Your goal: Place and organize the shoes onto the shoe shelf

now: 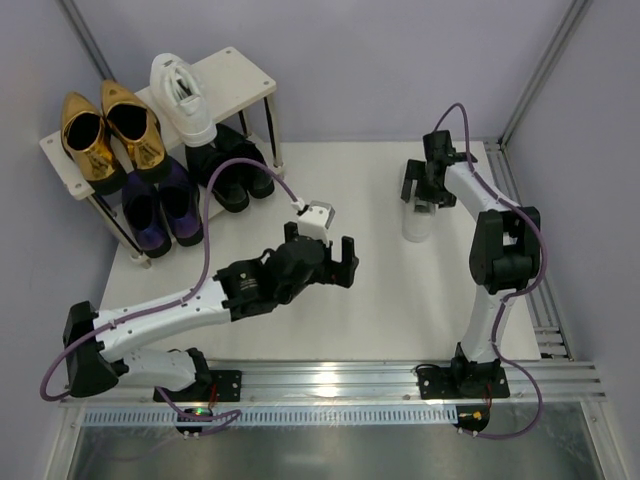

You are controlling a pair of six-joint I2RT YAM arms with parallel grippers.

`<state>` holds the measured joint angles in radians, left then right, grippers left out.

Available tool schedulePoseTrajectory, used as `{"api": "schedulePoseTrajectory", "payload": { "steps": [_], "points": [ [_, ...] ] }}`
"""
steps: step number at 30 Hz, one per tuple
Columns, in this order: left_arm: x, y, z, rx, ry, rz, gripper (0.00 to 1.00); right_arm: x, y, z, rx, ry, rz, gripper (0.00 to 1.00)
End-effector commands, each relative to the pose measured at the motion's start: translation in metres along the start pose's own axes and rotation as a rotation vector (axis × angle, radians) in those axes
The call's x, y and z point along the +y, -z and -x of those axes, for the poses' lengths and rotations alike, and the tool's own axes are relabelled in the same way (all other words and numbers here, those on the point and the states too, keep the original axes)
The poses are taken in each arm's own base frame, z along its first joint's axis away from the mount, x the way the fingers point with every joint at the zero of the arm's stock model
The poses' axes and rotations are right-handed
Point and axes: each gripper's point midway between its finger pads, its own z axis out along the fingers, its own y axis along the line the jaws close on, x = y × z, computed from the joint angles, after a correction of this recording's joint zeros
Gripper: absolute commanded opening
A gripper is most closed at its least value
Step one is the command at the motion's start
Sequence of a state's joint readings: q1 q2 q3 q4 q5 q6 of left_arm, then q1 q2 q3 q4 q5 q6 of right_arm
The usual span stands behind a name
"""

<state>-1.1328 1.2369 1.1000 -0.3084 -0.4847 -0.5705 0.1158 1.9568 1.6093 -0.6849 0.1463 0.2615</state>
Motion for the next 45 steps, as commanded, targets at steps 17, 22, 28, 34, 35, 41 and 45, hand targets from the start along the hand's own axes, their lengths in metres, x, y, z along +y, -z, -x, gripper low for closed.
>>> {"api": "schedulePoseTrajectory", "payload": {
  "steps": [17, 22, 28, 34, 35, 41, 45],
  "points": [
    [0.019, -0.007, -0.064, 0.056, 0.008, 0.138, 1.0, 0.079, 0.045, -0.06, 0.028, -0.04, 0.301, 0.04],
    [0.017, -0.014, -0.082, 0.081, -0.022, 0.149, 1.0, 0.126, 0.073, -0.102, 0.081, -0.084, 0.304, 0.04],
    [0.003, -0.02, -0.096, 0.084, -0.066, 0.127, 1.0, 0.18, 0.087, -0.149, 0.105, -0.101, 0.248, 0.27],
    [0.009, -0.019, -0.104, 0.078, -0.084, 0.171, 1.0, 0.207, 0.091, -0.162, 0.15, -0.073, 0.288, 0.56],
    [0.01, -0.017, -0.103, 0.072, -0.082, 0.177, 1.0, 0.213, 0.096, -0.161, 0.16, -0.063, 0.321, 0.7],
    [0.015, -0.015, -0.101, 0.046, -0.076, 0.203, 1.0, 0.249, 0.139, -0.147, 0.188, 0.017, 0.553, 0.98],
    [0.016, -0.022, -0.101, 0.021, -0.094, 0.22, 1.0, 0.235, 0.158, -0.123, 0.129, 0.018, 0.539, 0.98]
  ]
}}
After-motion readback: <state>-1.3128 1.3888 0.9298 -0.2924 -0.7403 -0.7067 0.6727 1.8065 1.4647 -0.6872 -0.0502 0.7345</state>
